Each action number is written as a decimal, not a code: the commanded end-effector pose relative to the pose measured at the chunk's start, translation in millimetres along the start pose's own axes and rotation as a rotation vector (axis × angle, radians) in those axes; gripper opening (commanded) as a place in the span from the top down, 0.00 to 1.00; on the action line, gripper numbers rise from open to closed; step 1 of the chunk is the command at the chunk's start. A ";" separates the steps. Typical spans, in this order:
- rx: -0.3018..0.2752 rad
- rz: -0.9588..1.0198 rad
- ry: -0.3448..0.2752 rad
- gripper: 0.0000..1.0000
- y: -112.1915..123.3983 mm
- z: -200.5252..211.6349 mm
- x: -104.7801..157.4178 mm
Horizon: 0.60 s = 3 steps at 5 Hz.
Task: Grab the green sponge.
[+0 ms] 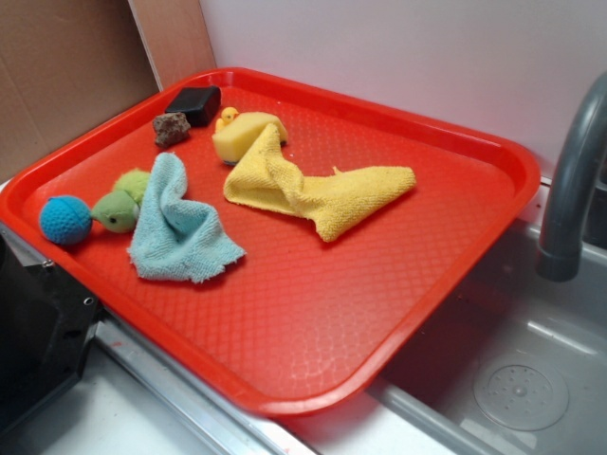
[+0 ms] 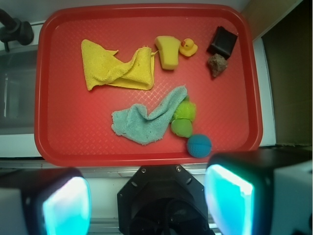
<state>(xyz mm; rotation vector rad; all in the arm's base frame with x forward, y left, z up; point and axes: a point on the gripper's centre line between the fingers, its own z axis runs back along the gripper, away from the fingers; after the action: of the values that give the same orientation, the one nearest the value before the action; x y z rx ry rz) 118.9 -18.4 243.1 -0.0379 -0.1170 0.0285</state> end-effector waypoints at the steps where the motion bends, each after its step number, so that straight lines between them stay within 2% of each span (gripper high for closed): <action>1: 0.000 0.000 0.000 0.00 0.0 0.0 0.0; 2: 0.050 0.098 0.024 0.00 31.6 -40.6 23.7; 3: 0.047 0.156 -0.017 0.00 49.5 -63.3 51.5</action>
<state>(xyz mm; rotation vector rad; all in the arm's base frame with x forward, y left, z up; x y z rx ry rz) 174.5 25.7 178.4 -0.0073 -0.1083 0.1733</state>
